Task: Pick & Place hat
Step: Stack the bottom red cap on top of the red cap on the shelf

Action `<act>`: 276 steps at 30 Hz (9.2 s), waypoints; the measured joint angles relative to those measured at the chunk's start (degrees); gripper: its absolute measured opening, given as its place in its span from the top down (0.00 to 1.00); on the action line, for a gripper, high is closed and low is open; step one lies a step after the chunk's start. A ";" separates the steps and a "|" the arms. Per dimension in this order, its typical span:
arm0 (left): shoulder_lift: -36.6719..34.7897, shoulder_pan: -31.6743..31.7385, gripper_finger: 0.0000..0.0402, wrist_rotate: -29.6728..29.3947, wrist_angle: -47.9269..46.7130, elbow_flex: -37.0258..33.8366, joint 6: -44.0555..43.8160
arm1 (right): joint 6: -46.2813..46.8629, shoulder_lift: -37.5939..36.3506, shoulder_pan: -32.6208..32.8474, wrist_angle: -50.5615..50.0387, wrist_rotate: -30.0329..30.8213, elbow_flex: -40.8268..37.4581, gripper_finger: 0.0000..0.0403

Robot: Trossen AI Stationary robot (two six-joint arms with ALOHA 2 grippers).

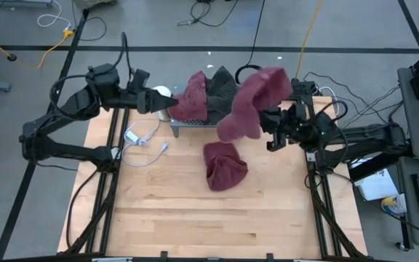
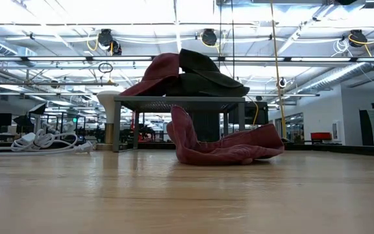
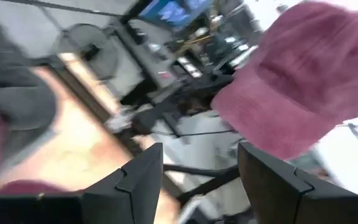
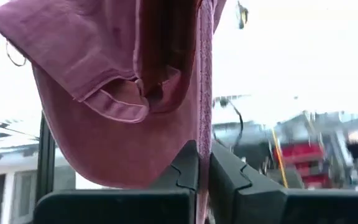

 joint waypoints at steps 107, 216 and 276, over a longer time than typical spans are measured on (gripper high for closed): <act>3.71 7.12 0.98 15.76 43.40 -0.03 -3.86 | 64.49 9.21 -15.01 -34.40 -28.72 36.88 0.51; -8.86 -0.44 0.72 -8.78 -23.02 0.01 25.83 | 49.01 50.91 -26.98 -52.24 -41.84 82.84 0.96; -8.81 -0.44 0.72 -10.34 -25.42 0.01 26.39 | -15.63 57.55 -25.57 -62.52 -45.62 82.78 0.96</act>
